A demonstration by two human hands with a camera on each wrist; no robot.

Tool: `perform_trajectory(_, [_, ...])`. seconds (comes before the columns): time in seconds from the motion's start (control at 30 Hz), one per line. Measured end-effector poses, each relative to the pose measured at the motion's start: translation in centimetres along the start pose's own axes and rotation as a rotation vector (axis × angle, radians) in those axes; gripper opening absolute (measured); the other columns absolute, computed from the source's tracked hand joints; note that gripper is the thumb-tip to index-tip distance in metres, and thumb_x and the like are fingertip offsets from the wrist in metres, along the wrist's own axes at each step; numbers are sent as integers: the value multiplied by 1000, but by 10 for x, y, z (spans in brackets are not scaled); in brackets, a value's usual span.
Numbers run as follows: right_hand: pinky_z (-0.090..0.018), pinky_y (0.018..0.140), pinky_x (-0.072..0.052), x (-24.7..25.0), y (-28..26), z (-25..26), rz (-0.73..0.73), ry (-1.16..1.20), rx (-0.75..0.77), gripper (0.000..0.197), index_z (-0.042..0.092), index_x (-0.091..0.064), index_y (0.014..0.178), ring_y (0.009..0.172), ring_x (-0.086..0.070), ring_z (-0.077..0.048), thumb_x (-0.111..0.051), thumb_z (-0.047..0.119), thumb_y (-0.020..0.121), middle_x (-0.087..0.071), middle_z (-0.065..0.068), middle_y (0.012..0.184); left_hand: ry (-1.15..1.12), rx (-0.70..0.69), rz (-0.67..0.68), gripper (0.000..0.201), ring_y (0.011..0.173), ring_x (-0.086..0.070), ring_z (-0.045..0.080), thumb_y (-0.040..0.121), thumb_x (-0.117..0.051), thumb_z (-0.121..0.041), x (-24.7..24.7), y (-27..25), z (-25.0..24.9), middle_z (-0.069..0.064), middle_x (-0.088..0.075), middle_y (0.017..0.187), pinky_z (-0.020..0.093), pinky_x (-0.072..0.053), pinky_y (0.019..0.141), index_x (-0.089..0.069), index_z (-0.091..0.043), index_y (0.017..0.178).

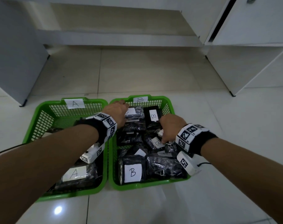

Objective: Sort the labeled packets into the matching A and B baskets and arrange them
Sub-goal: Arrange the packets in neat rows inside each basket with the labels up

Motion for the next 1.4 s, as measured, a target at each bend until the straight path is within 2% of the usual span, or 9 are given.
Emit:
perform_trajectory(0.13, [-26, 51, -51, 2, 1, -14, 12, 158, -67, 32, 14, -59, 71, 69, -65, -18, -87, 25, 61, -62, 2, 69, -66, -5, -16, 53, 122, -52, 30, 88, -69, -19, -3, 7, 2, 8, -50, 135, 41, -48, 98, -48, -11, 135])
perform_trajectory(0.27, [-45, 77, -63, 3, 8, -27, 61, 259, -95, 53, 5, -76, 100, 89, -72, -25, -88, 26, 53, -75, -11, 100, 28, 4, -32, 49, 124, -49, 29, 89, -69, -23, -3, 14, 7, 9, -53, 133, 41, -48, 99, -51, -12, 133])
perform_trajectory(0.47, [-38, 84, -62, 10, 10, -45, 90, 389, -85, 44, 15, -78, 101, 90, -67, -15, -86, 14, 58, -73, 2, 102, 95, 2, -29, 48, 116, -49, 29, 87, -71, -33, 3, 21, 5, 10, -53, 122, 40, -47, 93, -53, -9, 125])
perform_trajectory(0.63, [-22, 52, -50, 26, 9, -53, -18, 659, -4, 49, 18, -71, 108, 71, -65, -14, -88, 3, 64, -71, -2, 102, 88, -24, -53, 58, 118, -46, 27, 78, -71, -35, 6, 20, -1, 7, -52, 124, 40, -41, 99, -50, -13, 127])
perform_trajectory(0.77, [-30, 76, -59, 33, 10, -51, -188, 763, 72, 58, 19, -75, 115, 87, -70, -16, -92, 4, 62, -74, 2, 100, -418, -104, -199, 32, 98, -64, 18, 85, -63, -43, 30, 12, -21, -3, -66, 105, 33, -53, 84, -65, -21, 109])
perform_trajectory(0.93, [-37, 85, -61, 36, 13, -36, -228, 867, 166, 62, 18, -74, 117, 91, -73, -16, -94, 4, 60, -77, 2, 101, -1230, 79, 135, 28, 68, -73, 19, 88, -74, -17, 2, 10, -51, 12, -75, 91, 36, -63, 67, -65, -3, 111])
perform_trajectory(1.1, [-7, 67, -39, 52, 14, -36, -363, 631, 161, 59, 20, -74, 115, 84, -60, -1, -96, 21, 61, -70, 7, 104, -1231, 231, 125, 23, 66, -72, 26, 87, -73, -8, -1, 13, -30, 18, -74, 85, 35, -63, 62, -65, 6, 103])
perform_trajectory(1.23, [-23, 79, -46, 54, 19, -8, -350, 413, 212, 54, 21, -74, 118, 94, -61, -11, -92, 32, 68, -71, 5, 109, -914, 222, 38, 17, 72, -73, 24, 88, -70, -32, 14, 9, 3, 5, -76, 83, 35, -60, 67, -75, -16, 93])
perform_trajectory(1.4, [-32, 85, -48, 55, 36, 45, -317, 153, 287, 45, 24, -71, 117, 99, -58, -20, -84, 39, 77, -63, -2, 108, -438, 100, -153, 22, 95, -67, 19, 83, -65, -17, 43, -5, 43, 1, -74, 102, 33, -55, 87, -74, -18, 103])
Point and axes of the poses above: each hand's wrist, its own y-axis towards the middle knuckle, its own x-axis out of the back of the hand, z = x × y, the point moved 10 cm from there along y, towards the middle knuckle
